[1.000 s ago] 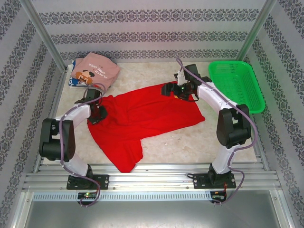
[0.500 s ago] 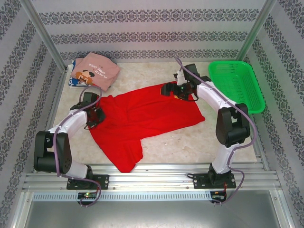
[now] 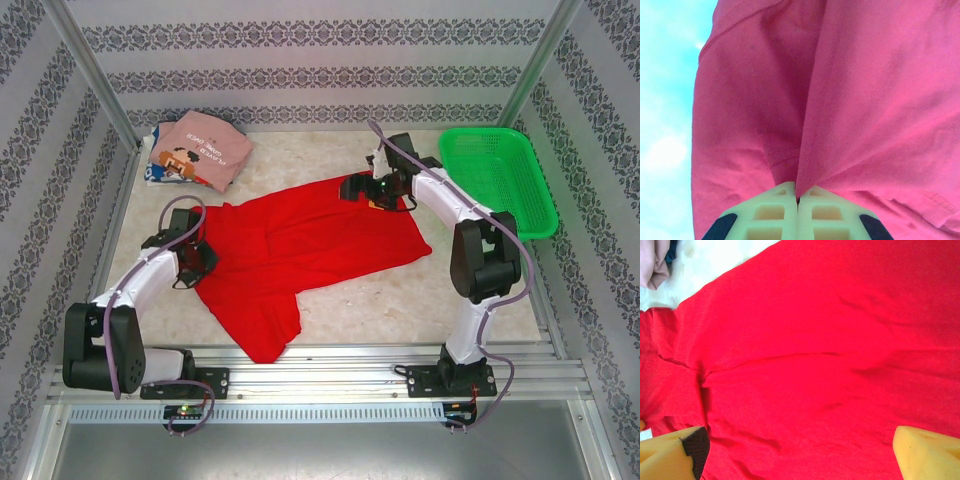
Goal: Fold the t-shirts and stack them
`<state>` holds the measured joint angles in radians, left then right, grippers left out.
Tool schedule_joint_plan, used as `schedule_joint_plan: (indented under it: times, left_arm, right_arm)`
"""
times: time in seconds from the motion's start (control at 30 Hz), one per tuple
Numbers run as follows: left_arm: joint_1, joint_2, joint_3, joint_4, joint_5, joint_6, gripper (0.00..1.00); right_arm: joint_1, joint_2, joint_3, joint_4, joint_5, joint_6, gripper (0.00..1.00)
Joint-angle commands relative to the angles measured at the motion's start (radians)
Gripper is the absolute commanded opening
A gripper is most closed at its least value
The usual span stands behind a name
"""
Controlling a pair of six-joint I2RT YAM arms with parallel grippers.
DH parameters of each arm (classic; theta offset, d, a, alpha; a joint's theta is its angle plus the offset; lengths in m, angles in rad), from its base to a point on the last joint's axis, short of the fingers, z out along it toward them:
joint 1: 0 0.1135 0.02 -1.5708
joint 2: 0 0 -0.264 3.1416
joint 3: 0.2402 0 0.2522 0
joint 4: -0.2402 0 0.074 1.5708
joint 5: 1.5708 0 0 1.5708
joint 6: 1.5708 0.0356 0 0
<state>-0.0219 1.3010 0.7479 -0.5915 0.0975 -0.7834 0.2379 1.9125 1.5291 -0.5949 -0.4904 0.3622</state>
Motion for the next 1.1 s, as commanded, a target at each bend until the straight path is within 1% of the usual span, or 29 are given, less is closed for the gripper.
schedule_joint_plan:
  times: [0.0,0.13,0.2,0.3,0.43,0.47,0.53,0.57,0.63,0.67,0.73,0.77,0.83,0.9,0.97,1.07]
  left_arm:
    - [0.025,-0.059,-0.026,-0.059,-0.014,-0.064,0.07]
    - [0.037,-0.111,-0.079,-0.003,0.038,-0.135,0.08]
    - [0.037,-0.082,-0.097,0.028,0.064,-0.149,0.09]
    - [0.037,-0.027,-0.119,0.017,0.048,-0.151,0.1]
    - [0.037,-0.041,-0.131,-0.022,-0.016,-0.167,0.12]
    - [0.037,-0.043,-0.121,-0.042,-0.03,-0.163,0.15]
    - [0.037,-0.05,-0.096,-0.06,-0.035,-0.148,0.29]
    - [0.038,-0.056,-0.078,-0.074,-0.038,-0.144,0.34]
    - [0.034,-0.095,-0.031,-0.102,-0.052,-0.132,0.56]
    - [0.034,-0.12,-0.006,-0.119,-0.072,-0.128,0.62]
    - [0.038,-0.166,0.067,-0.19,-0.153,-0.117,0.72]
    - [0.046,-0.17,0.098,-0.21,-0.179,-0.109,0.75]
    - [0.086,-0.112,0.161,-0.207,-0.16,-0.061,0.8]
    - [0.108,-0.004,0.227,-0.203,-0.163,-0.022,0.8]
    - [0.118,0.077,0.262,-0.143,-0.168,-0.002,0.8]
    - [0.149,0.198,0.302,-0.042,-0.122,-0.007,0.79]
  right_arm:
    - [-0.02,0.018,0.028,-0.02,0.008,0.003,0.95]
    - [-0.019,0.018,0.023,-0.012,-0.006,0.006,0.95]
    - [-0.016,0.027,0.022,-0.01,-0.013,0.005,0.95]
    - [-0.014,0.035,0.019,-0.008,-0.011,0.009,0.95]
    - [-0.022,0.036,0.026,-0.016,-0.008,0.002,0.95]
    - [-0.024,0.035,0.032,-0.018,-0.008,0.003,0.95]
    - [-0.028,0.038,0.039,-0.018,-0.004,0.001,0.95]
    - [-0.028,0.041,0.045,-0.02,-0.001,0.0,0.95]
    - [-0.031,0.057,0.073,-0.044,0.014,-0.006,0.95]
    - [-0.034,0.065,0.088,-0.052,0.018,-0.009,0.95]
    - [-0.035,0.085,0.128,-0.063,0.033,-0.018,0.95]
    - [-0.037,0.099,0.153,-0.082,0.049,-0.023,0.95]
    - [-0.041,0.14,0.221,-0.134,0.077,-0.035,0.95]
    - [-0.045,0.173,0.265,-0.158,0.09,-0.033,0.95]
    - [-0.048,0.196,0.298,-0.164,0.098,-0.029,0.95]
    - [-0.053,0.241,0.36,-0.198,0.116,-0.028,0.95]
